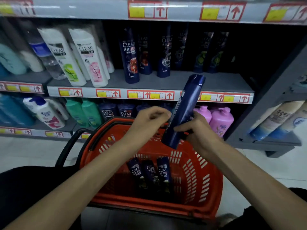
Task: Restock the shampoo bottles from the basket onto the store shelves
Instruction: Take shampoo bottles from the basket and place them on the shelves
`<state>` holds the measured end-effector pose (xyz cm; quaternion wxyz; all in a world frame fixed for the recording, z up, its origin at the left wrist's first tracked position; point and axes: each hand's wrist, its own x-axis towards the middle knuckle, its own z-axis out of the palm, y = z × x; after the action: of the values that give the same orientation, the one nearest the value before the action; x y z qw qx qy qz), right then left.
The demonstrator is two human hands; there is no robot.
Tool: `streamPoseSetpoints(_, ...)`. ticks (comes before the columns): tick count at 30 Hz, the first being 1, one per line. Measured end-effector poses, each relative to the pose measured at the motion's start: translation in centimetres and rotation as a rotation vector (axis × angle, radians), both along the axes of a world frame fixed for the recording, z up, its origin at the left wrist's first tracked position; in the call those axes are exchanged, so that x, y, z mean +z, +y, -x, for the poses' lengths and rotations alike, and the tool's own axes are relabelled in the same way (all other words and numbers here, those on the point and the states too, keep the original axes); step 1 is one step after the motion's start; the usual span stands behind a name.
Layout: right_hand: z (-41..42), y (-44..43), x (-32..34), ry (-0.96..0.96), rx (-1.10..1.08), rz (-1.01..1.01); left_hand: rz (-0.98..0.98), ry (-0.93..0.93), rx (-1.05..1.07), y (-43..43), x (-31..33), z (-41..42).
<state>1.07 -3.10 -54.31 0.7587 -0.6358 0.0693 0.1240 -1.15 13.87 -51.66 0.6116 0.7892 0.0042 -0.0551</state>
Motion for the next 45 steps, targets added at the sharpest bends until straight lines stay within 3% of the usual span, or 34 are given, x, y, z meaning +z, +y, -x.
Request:
streamPoseSetpoints(11, -1.6, 0.3, 1.4, -0.356, -0.275, 0.451, -0.02, -0.058, 0.008, -3.7, 2.5, -3.9)
streamPoseSetpoints(17, -2.1, -0.6, 1.7, -0.51, -0.207, 0.488, 0.039, -0.082, 0.079, -4.9, 1.7, -6.3)
streamPoseSetpoints(24, -6.2, -2.6, 2.7, -0.388, -0.167, 0.61, 0.136, -0.077, 0.001, -5.8, 1.4, -8.7)
streamPoseSetpoints(31, -12.5, -3.1, 4.1, -0.245, -0.198, 0.516, 0.176, -0.057, 0.137, -6.0, 2.4, -13.4)
streamPoseSetpoints(38, -18.3, -2.0, 4.9, -0.356, -0.328, 0.633, -0.041, -0.198, 0.07, -4.4, 2.1, -18.1)
streamPoseSetpoints(45, -23.5, -0.4, 4.6, -0.485, -0.457, 0.722, -0.074, -0.189, 0.05, -5.4, 0.8, -22.9)
